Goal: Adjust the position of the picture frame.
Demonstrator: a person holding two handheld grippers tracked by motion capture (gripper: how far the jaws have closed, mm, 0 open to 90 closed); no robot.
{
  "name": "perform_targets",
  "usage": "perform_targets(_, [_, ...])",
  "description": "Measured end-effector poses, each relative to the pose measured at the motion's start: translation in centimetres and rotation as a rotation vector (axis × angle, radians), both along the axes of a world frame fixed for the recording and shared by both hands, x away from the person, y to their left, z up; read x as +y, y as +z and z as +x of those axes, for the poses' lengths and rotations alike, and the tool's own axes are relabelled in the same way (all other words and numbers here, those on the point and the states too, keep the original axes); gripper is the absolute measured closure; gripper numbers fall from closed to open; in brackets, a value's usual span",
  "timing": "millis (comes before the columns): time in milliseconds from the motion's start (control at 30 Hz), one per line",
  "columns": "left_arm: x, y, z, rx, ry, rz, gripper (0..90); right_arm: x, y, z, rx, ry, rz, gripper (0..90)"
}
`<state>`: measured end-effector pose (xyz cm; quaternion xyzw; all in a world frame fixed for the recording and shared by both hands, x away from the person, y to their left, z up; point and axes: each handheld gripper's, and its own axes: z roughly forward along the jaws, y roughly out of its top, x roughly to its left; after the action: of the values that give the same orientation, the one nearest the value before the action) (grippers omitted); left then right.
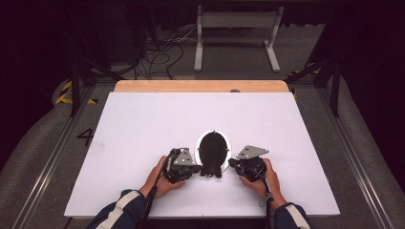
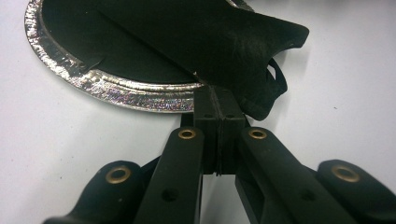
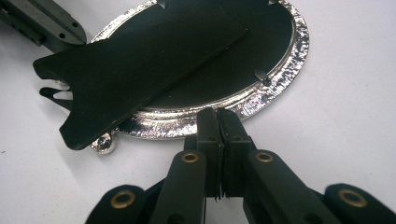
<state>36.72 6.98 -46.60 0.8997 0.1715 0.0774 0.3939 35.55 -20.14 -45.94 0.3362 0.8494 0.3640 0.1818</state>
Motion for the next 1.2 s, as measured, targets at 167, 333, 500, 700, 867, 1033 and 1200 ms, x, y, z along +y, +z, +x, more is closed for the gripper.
perform_targets(167, [0.0,0.0,0.0,0.005,-0.003,-0.003,89.8,-0.1,0.0,0.1,0.004,-0.007,0.006,88.9])
perform_targets(333, [0.0,0.0,0.0,-0.003,0.0,0.0,88.6,-0.1,0.0,0.1,0.005,-0.005,0.011,88.8])
perform_targets(500, [0.5,0.2,0.0,-0.023,0.016,-0.01,80.2,-0.1,0.0,0.1,0.004,-0.003,0.001,88.0])
perform_targets(700, [2.9,1.6,-0.7,-0.074,0.008,-0.028,69.5,-0.3,0.4,-0.1,0.024,0.022,0.021,85.0])
perform_targets(867, [5.5,2.2,-1.7,-0.126,0.019,-0.032,60.9,-0.4,1.1,-0.5,0.026,0.036,0.037,83.4])
perform_targets(1033, [7.7,2.3,-2.2,-0.132,0.084,-0.028,48.6,-0.7,1.6,-0.9,0.022,0.043,0.052,80.7])
perform_targets(1200, [9.7,2.0,-2.9,-0.14,0.153,-0.017,33.9,-1.1,1.8,-1.7,0.029,0.059,0.057,77.9])
